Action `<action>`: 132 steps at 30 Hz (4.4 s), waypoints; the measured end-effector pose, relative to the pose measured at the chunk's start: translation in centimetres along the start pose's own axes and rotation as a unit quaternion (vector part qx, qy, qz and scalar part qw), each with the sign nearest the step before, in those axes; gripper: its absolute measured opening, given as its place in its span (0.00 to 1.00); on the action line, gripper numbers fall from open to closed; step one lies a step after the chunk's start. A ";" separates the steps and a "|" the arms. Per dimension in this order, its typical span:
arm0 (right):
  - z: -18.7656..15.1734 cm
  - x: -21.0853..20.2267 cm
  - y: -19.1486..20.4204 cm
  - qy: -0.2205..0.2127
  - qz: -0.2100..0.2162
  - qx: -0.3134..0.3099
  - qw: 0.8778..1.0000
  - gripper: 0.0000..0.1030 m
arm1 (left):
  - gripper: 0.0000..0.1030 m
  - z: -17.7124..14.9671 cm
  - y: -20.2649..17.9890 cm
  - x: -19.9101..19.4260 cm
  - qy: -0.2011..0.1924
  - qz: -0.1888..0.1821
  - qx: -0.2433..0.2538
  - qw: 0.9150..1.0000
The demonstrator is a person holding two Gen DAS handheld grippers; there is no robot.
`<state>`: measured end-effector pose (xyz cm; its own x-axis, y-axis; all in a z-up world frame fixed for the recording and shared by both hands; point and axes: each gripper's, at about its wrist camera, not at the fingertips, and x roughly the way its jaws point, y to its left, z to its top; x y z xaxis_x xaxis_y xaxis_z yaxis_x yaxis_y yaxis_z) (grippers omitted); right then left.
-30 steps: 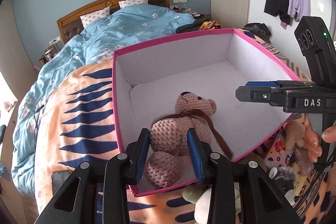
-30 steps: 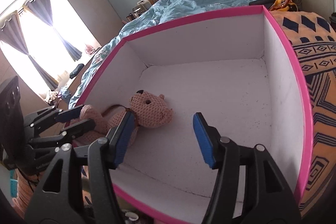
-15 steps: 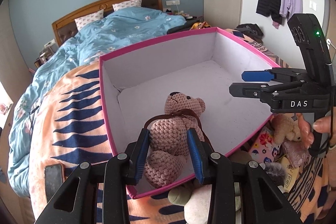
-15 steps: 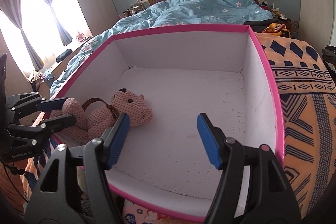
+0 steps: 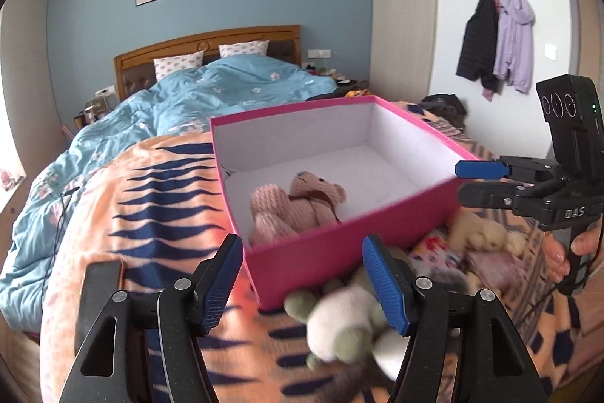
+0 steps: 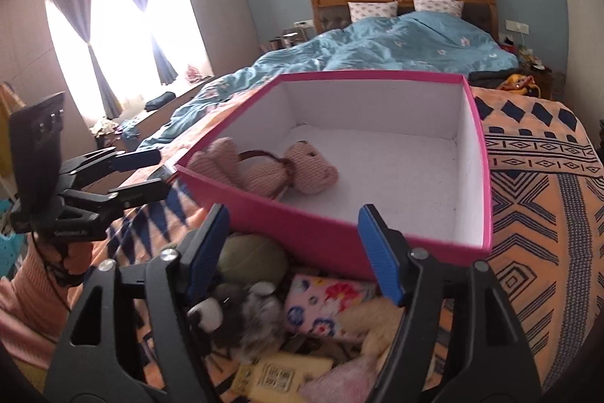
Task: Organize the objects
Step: 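Move the left tool back to the pile and grasp the brown plush dog, then lift the brown plush dog with the left tool over the box, then drop the plush dog into the box by opening the left tool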
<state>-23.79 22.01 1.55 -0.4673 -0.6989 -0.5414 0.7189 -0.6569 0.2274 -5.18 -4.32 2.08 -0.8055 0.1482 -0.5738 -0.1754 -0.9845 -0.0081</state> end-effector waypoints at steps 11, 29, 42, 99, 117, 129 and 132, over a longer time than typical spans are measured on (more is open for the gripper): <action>-5.5 0.6 3.1 0.054 0.018 -0.030 0.998 0.72 | 0.67 -4.9 -2.0 -0.1 0.036 -0.033 -0.007 0.999; -7.7 3.8 3.3 0.080 0.027 0.001 0.996 0.65 | 0.67 -8.2 -1.3 0.9 0.068 -0.062 -0.066 0.994; -7.6 2.3 1.9 0.068 0.056 0.051 0.995 0.56 | 0.69 -9.3 -2.3 1.5 0.087 -0.095 -0.074 0.989; 5.7 0.7 1.6 -0.041 0.077 0.022 0.996 0.56 | 0.44 4.9 -0.9 2.0 0.011 -0.030 0.008 0.999; 8.6 6.8 -2.1 -0.004 0.061 0.070 0.996 0.56 | 0.42 7.6 0.1 8.9 0.063 -0.005 0.024 0.998; 10.8 11.1 -3.8 0.035 0.022 0.083 0.996 0.56 | 0.42 9.2 1.3 13.0 0.104 0.027 0.016 0.994; 11.3 12.0 -4.2 0.046 0.008 0.088 0.995 0.56 | 0.42 9.6 1.7 14.4 0.124 0.038 0.009 0.992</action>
<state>-38.21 13.15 3.26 -0.4014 -0.6864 -0.6063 0.6211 -0.6906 0.3706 -22.46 -2.97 1.65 -0.6535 0.0430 -0.7557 -0.1309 -0.9898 0.0568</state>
